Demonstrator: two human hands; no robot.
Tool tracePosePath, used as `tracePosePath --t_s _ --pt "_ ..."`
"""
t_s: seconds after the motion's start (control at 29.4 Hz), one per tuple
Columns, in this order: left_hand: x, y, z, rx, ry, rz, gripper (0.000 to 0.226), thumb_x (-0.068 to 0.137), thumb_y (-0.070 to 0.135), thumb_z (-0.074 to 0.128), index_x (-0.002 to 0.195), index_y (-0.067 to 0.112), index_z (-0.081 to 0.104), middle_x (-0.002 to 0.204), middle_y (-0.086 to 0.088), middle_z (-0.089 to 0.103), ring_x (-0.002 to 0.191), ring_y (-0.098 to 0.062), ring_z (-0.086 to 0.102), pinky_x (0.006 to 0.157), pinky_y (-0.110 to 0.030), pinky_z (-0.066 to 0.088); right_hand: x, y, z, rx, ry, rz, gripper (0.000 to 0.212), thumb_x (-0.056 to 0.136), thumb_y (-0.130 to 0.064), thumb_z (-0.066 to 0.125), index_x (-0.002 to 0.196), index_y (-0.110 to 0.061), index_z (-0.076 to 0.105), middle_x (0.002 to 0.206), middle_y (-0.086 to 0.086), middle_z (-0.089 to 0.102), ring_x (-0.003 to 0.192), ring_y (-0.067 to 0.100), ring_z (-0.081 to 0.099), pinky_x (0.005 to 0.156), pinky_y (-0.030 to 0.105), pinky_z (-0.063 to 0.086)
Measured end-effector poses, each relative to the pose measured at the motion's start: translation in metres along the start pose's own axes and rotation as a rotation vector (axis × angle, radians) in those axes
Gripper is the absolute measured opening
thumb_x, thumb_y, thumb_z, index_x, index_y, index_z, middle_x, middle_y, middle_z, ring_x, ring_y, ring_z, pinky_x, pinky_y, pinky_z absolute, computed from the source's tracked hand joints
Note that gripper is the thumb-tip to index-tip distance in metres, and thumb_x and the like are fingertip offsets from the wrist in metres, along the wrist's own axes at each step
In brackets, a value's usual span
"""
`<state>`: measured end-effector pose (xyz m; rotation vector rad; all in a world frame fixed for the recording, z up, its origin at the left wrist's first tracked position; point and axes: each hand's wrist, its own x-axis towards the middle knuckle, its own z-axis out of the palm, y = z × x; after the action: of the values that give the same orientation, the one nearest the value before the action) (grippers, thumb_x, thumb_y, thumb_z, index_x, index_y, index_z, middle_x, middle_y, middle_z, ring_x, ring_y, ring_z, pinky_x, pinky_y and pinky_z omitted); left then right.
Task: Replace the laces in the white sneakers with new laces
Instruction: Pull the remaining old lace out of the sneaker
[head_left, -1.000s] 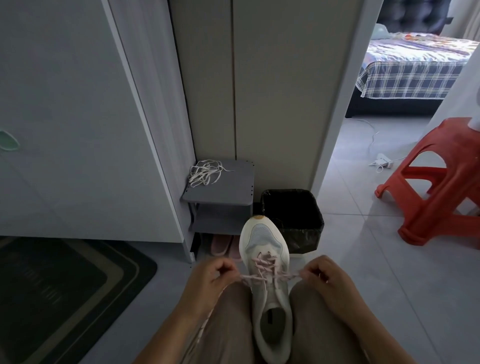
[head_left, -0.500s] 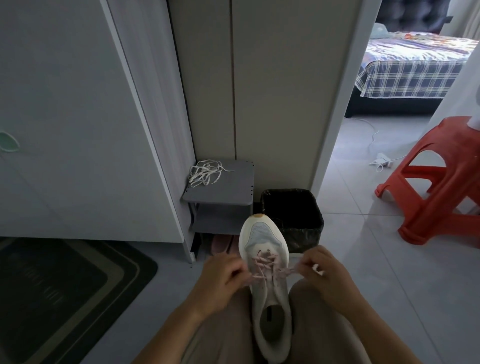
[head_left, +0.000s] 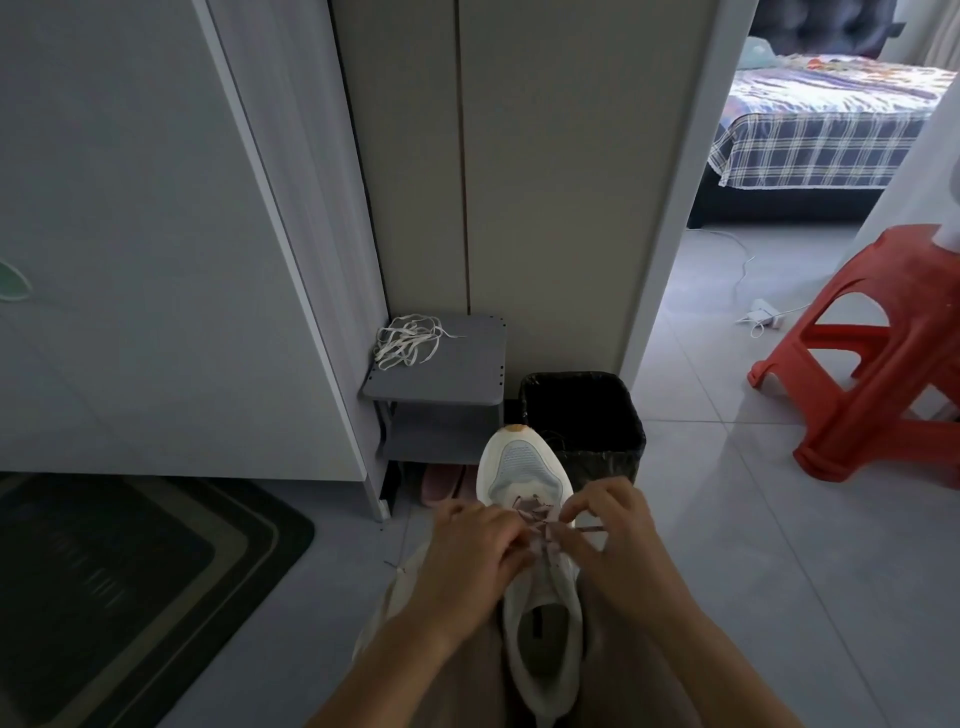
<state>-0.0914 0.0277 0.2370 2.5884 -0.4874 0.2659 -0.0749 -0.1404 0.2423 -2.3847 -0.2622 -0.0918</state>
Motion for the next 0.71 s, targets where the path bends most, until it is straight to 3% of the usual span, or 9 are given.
tracePosePath --t_s 0.1,0.17,0.24,0.34,0.41,0.54,0.65,0.71 --pt "0.0 -0.004 0.0 -0.067 0.034 -0.026 0.019 0.093 0.034 0.051 0.1 0.021 0.062 0.103 0.012 0.063 0.101 -0.004 0.051 0.096 -0.017 0.018 -0.014 0.001 0.017 -0.224 -0.044 -0.011 0.038 0.079 -0.054 0.056 0.108 -0.032 0.046 0.121 -0.012 0.036 0.109 0.006 0.03 0.092 0.011 0.022" --pt "-0.004 -0.008 -0.001 -0.116 0.039 -0.028 0.015 0.092 0.031 0.053 0.095 0.021 0.063 0.095 0.018 0.059 0.093 0.003 0.049 0.093 -0.015 0.019 -0.024 0.005 0.026 -0.28 -0.008 -0.029 0.053 0.072 -0.059 0.047 0.116 -0.028 0.048 0.128 -0.008 0.041 0.118 0.015 0.037 0.1 0.022 0.021" --pt "-0.007 -0.009 -0.003 -0.162 0.026 -0.037 0.011 0.089 0.032 0.056 0.087 0.023 0.063 0.08 0.024 0.052 0.082 0.011 0.045 0.09 -0.016 0.022 -0.028 0.011 0.029 -0.237 0.092 -0.052 0.059 0.065 -0.057 0.051 0.112 -0.023 0.052 0.125 -0.002 0.048 0.115 0.017 0.043 0.097 0.029 0.025" --pt "-0.014 -0.017 -0.01 -0.266 0.018 -0.086 0.015 0.083 0.042 0.054 0.072 0.031 0.055 0.067 0.017 0.054 0.072 0.004 0.052 0.077 -0.018 0.037 -0.026 0.013 0.022 -0.052 0.199 0.042 0.055 0.057 -0.045 0.065 0.106 -0.022 0.054 0.118 -0.003 0.045 0.106 0.008 0.034 0.093 0.032 0.034" --pt "-0.02 -0.028 -0.019 -0.366 0.077 -0.172 0.016 0.081 0.033 0.059 0.067 0.027 0.056 0.076 0.011 0.061 0.068 -0.005 0.057 0.063 -0.014 0.041 -0.028 0.012 0.02 -0.047 0.292 0.036 0.047 0.052 -0.038 0.073 0.092 -0.023 0.055 0.106 0.0 0.05 0.098 0.009 0.036 0.081 0.033 0.037" --pt "-0.035 -0.04 -0.027 -0.415 0.141 -0.293 0.024 0.084 0.009 0.064 0.072 0.028 0.059 0.091 0.017 0.061 0.081 -0.008 0.058 0.065 -0.015 0.045 -0.033 0.011 0.024 -0.217 0.279 0.002 0.047 0.044 -0.031 0.089 0.075 -0.028 0.055 0.091 -0.003 0.052 0.088 0.017 0.046 0.075 0.032 0.033" --pt "-0.039 -0.04 -0.018 -0.382 0.169 -0.313 0.026 0.084 0.011 0.064 0.069 0.031 0.057 0.087 0.016 0.061 0.078 -0.006 0.058 0.065 -0.014 0.044 -0.035 0.013 0.028 -0.256 0.277 0.021 0.039 0.051 -0.037 0.085 0.08 -0.028 0.062 0.088 -0.005 0.051 0.083 0.017 0.048 0.074 0.031 0.033" --pt "-0.038 -0.038 -0.014 -0.265 0.173 -0.268 0.011 0.084 0.033 0.056 0.073 0.035 0.054 0.075 0.014 0.06 0.072 -0.003 0.056 0.068 -0.02 0.044 -0.034 0.012 0.026 -0.274 0.25 0.025 0.029 0.068 -0.048 0.07 0.089 -0.031 0.063 0.091 -0.01 0.049 0.085 0.009 0.043 0.077 0.028 0.032"
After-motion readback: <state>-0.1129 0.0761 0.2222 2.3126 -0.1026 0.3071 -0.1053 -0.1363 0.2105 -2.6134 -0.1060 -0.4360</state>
